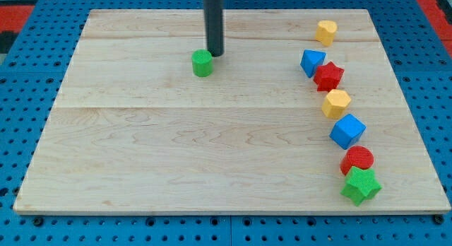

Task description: Move the green circle left beside the green star

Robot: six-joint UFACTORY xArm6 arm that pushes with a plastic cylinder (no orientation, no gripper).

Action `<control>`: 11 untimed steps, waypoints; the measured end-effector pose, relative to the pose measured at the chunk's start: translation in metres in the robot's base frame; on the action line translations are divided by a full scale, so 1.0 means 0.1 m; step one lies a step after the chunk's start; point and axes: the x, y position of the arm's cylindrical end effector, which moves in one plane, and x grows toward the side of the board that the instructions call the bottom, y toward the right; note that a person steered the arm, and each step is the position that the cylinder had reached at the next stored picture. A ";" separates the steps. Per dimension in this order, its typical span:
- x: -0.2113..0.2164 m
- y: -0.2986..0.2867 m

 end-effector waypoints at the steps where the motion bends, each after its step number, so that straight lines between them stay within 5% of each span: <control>1: 0.02 0.18; 3: -0.12 0.17; 5: -0.34 -0.55; 9: 0.62 -0.68; 11: 0.87 0.28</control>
